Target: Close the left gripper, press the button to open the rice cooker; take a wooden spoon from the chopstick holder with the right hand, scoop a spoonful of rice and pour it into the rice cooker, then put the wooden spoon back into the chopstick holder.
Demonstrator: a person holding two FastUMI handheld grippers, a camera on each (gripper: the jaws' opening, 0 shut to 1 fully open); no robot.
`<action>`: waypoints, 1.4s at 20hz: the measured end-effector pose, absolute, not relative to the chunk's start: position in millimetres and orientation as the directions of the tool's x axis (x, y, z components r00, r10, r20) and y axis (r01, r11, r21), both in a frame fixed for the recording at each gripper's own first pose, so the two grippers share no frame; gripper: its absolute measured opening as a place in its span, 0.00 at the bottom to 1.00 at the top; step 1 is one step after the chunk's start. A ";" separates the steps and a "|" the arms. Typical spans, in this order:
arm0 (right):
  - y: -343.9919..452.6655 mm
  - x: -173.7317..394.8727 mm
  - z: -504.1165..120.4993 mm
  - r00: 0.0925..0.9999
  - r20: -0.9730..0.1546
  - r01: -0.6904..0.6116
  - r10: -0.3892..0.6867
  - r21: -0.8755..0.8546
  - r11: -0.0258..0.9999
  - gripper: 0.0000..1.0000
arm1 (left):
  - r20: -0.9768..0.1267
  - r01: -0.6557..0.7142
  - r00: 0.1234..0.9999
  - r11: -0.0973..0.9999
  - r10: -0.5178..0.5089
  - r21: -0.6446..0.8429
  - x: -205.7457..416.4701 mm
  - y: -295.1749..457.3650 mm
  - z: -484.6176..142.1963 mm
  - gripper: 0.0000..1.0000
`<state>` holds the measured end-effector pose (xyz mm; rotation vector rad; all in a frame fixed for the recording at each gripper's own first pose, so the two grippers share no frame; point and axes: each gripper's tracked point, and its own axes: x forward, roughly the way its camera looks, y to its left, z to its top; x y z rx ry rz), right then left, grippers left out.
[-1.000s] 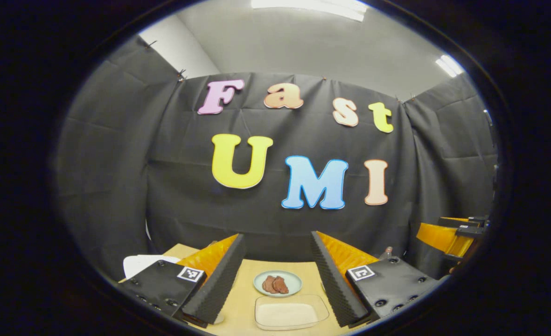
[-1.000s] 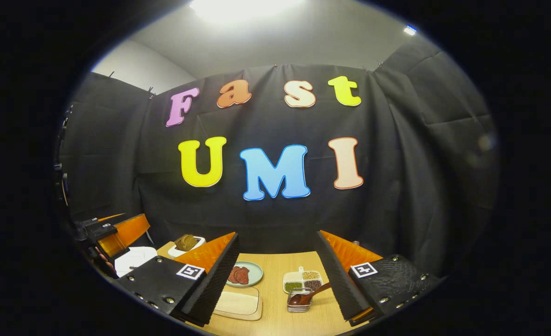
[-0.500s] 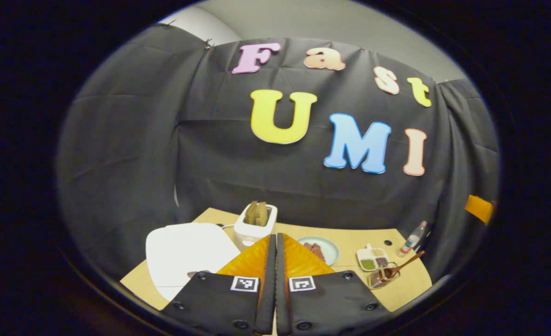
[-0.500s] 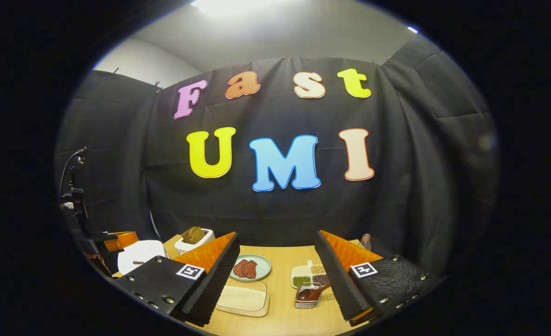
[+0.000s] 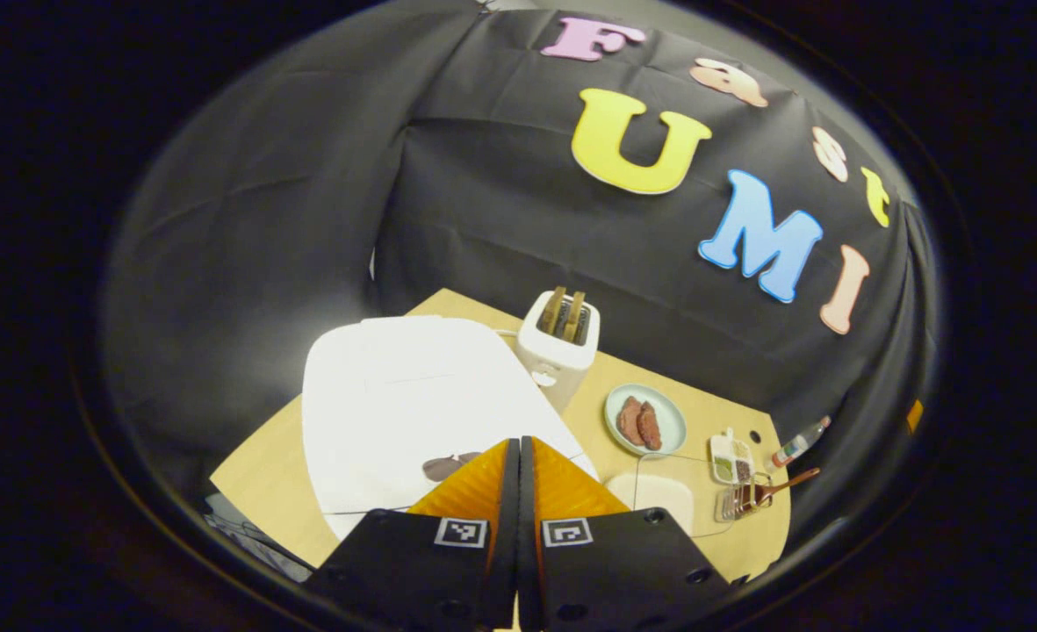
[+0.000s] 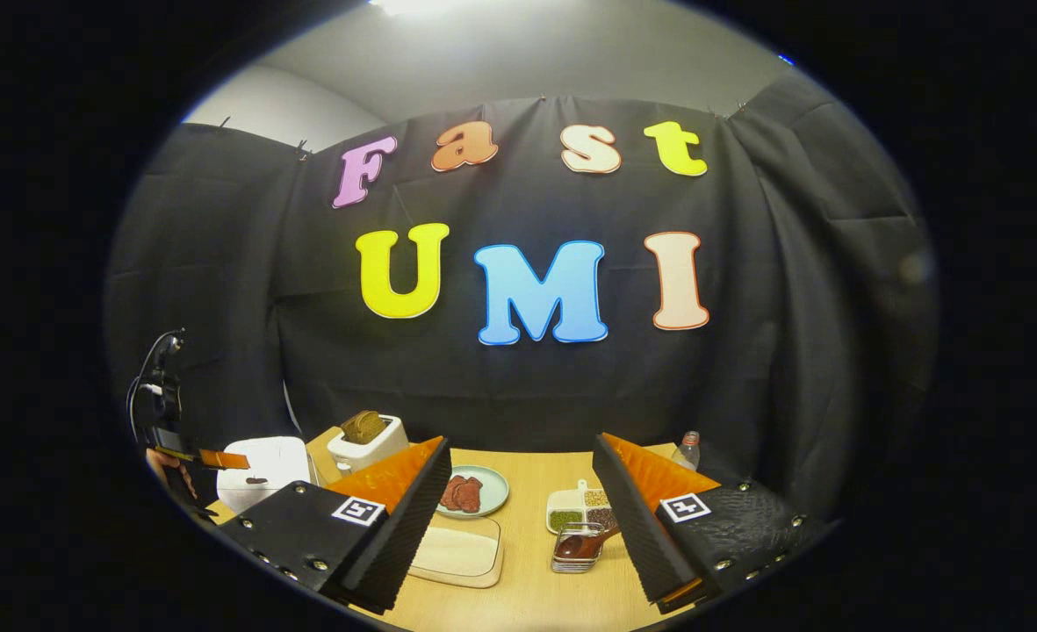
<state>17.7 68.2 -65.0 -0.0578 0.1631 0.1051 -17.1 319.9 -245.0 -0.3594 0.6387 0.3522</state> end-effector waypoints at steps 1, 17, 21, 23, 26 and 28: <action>66.6 17.5 -67.3 0.981 -0.171 -0.106 0.097 -0.044 0.993 0.99 | -0.648 -0.440 0.733 0.871 0.206 -0.220 -18.6 326.0 -254.4 0.10; 52.5 19.4 -71.2 0.980 -0.185 -0.085 0.072 -0.063 0.994 0.99 | -0.429 -0.437 0.835 0.889 0.344 -0.137 16.8 331.9 -178.0 0.41; 51.3 21.9 -67.4 0.981 -0.176 -0.088 0.078 -0.050 0.995 0.99 | -0.262 -0.378 0.907 0.910 0.329 -0.167 2.6 307.0 -99.9 0.77; 50.2 23.8 -64.4 0.983 -0.169 -0.088 0.078 -0.052 0.995 0.99 | -0.188 -0.349 0.929 0.923 0.319 -0.161 -2.6 291.9 -71.1 0.78; 48.4 24.7 -63.4 0.984 -0.165 -0.080 0.071 -0.051 0.995 0.99 | -0.077 -0.314 0.948 0.946 0.308 -0.079 -5.3 266.9 -33.3 0.88; 45.3 23.6 -62.6 0.985 -0.161 -0.068 0.059 -0.050 0.996 0.99 | -0.035 -0.290 0.957 0.957 0.289 -0.018 -4.8 248.5 -20.2 0.94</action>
